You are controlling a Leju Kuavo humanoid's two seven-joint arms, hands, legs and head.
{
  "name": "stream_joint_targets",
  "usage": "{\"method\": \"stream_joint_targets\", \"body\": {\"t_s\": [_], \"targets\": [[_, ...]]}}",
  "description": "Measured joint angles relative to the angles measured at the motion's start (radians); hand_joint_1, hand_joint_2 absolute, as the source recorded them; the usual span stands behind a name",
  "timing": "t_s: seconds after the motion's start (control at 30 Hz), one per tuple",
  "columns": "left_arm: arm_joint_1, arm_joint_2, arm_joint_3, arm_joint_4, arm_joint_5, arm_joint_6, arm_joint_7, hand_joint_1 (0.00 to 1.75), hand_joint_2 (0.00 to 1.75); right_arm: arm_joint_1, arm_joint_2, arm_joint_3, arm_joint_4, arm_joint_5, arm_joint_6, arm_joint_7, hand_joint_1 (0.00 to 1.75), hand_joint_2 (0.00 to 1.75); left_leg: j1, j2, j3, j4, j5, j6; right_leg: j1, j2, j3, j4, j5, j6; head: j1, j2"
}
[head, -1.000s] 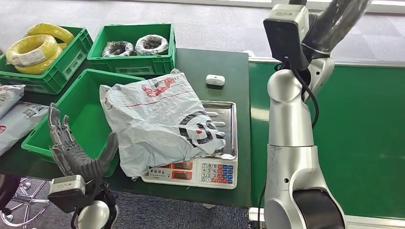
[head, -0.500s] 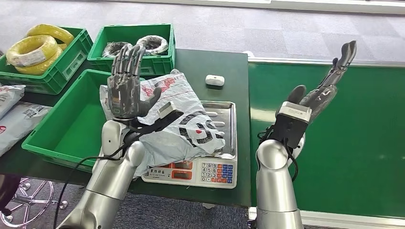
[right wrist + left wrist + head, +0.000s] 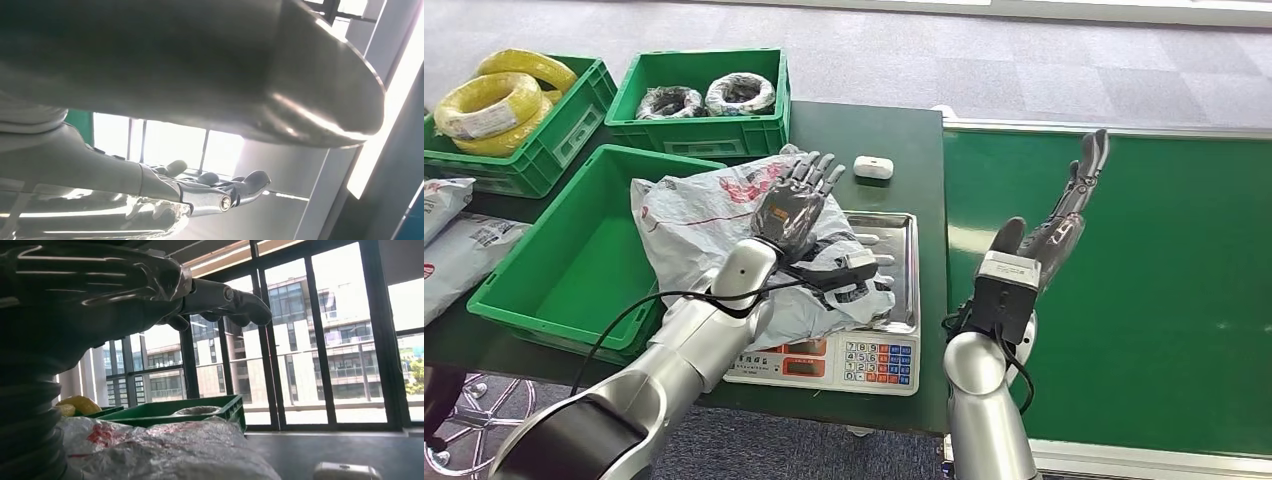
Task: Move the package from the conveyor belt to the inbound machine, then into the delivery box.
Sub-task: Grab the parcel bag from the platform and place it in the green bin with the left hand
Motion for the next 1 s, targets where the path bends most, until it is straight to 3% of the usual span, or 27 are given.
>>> {"method": "stream_joint_targets", "body": {"t_s": [0.37,0.4,0.5,0.53,0.57,0.7,1.0], "targets": [[-0.020,0.002,-0.087,0.106,0.000,-0.036,0.002,0.00,1.75,0.046,-0.022,0.025,-0.050,-0.005,0.001,-0.009,0.00,0.00,0.000,0.000,0.000,0.000,0.000,0.000,0.000,0.000,0.001,0.000,0.000,0.000,0.000,0.000],[-0.022,0.003,-0.090,0.110,0.000,-0.041,0.002,0.14,1.75,0.047,-0.023,0.026,-0.052,-0.005,0.001,-0.010,0.00,0.00,0.000,0.000,0.000,0.000,0.000,0.000,0.000,0.000,0.001,0.000,0.000,0.000,0.000,0.000],[-0.031,0.003,-0.101,0.121,0.000,-0.091,-0.005,1.23,1.75,0.050,-0.026,0.029,-0.063,-0.006,0.001,-0.015,0.00,0.00,0.000,0.000,0.000,0.000,0.000,0.000,0.000,0.000,0.001,0.000,0.000,0.000,0.000,0.000],[-0.035,0.003,-0.103,0.124,0.000,-0.113,-0.011,1.51,1.75,0.051,-0.027,0.031,-0.068,-0.006,0.001,-0.017,0.00,0.00,0.000,0.000,0.000,0.000,0.000,0.000,0.000,0.000,0.001,0.000,0.000,0.000,0.000,0.000],[-0.038,0.003,-0.105,0.127,0.001,-0.134,-0.018,1.62,1.75,0.052,-0.029,0.032,-0.072,-0.006,0.001,-0.018,0.00,0.00,0.000,0.000,0.000,0.000,0.000,0.000,0.000,0.000,0.001,0.000,0.000,0.000,0.000,0.000],[-0.044,0.003,-0.108,0.135,0.012,-0.192,-0.054,1.71,1.75,0.053,-0.033,0.034,-0.086,-0.007,0.004,-0.019,0.00,0.00,0.000,-0.001,0.000,0.000,0.000,0.000,0.000,0.000,0.001,0.000,0.000,0.000,0.000,0.000],[-0.044,0.003,-0.102,0.142,0.063,-0.221,-0.094,1.70,1.75,0.066,-0.038,0.049,-0.101,-0.006,0.013,-0.013,0.00,0.00,0.000,0.000,0.000,0.000,0.000,0.000,0.000,0.000,0.001,0.000,0.000,0.000,0.000,0.000]]}}
